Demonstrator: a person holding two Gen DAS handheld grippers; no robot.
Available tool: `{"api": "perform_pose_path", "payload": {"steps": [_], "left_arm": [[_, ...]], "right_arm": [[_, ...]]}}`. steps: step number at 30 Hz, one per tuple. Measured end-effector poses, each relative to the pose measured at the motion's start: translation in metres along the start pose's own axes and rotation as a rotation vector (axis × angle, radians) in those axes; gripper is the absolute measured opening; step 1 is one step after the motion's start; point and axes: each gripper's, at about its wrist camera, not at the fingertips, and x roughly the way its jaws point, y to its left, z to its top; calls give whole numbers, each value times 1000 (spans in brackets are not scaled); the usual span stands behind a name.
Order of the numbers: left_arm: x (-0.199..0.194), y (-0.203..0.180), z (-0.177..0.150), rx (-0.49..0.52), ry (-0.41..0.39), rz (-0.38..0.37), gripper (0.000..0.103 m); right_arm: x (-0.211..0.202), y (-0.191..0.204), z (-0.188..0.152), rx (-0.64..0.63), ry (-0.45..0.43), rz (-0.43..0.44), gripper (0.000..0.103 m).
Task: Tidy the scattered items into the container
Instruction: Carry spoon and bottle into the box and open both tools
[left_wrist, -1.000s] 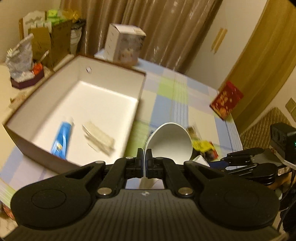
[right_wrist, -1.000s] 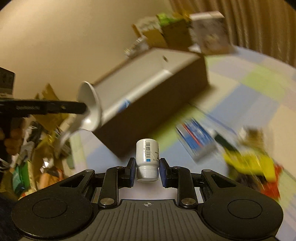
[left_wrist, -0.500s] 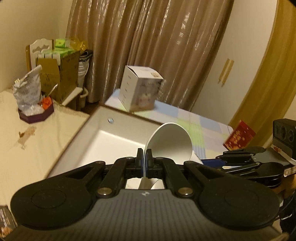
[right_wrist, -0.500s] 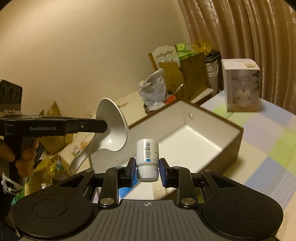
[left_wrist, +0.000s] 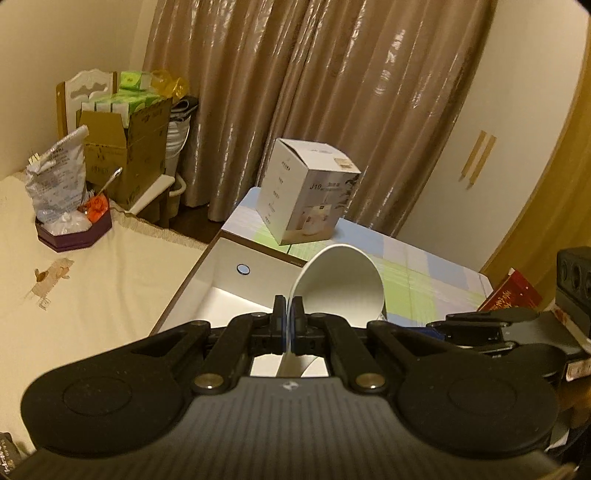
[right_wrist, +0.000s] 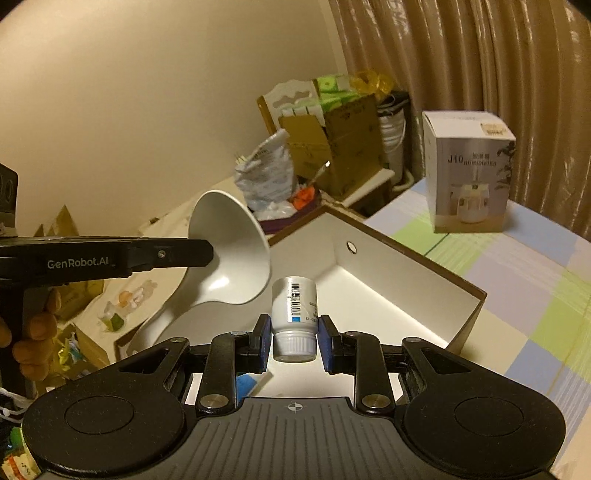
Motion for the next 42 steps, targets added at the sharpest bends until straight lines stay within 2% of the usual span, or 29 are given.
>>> {"api": "perform_pose_path", "payload": {"steps": [4, 14, 24, 28, 29, 30, 31, 32, 33, 36, 40, 42], "left_arm": [[24, 7, -1, -14, 40, 7, 0], [89, 33, -9, -99, 144, 28, 0], [143, 54, -19, -135, 228, 85, 0], [163, 55, -20, -90, 267, 103, 0], [167, 55, -21, -76, 280, 111, 2], [169, 55, -21, -65, 289, 123, 2], [169, 54, -21, -50, 295, 135, 6], [169, 52, -21, -30, 297, 145, 15], [168, 51, -21, -10, 301, 155, 19], [163, 48, -23, 21, 313, 182, 22], [148, 46, -27, 26, 342, 187, 42], [138, 43, -31, 47, 350, 198, 43]], "right_arm": [[18, -8, -3, -21, 52, -16, 29], [84, -27, -14, -135, 243, -68, 29], [116, -36, -12, -199, 330, -121, 29], [123, -34, -10, -221, 359, -112, 30], [124, -33, -10, -228, 362, -106, 45], [124, -32, -10, -240, 360, -104, 65], [122, -30, -11, -255, 342, -100, 96], [119, -29, -12, -274, 320, -82, 96], [118, -27, -12, -282, 321, -67, 96], [116, -26, -14, -303, 337, -51, 96], [111, -25, -18, -351, 369, -42, 96], [108, -23, -20, -387, 381, -37, 96]]}}
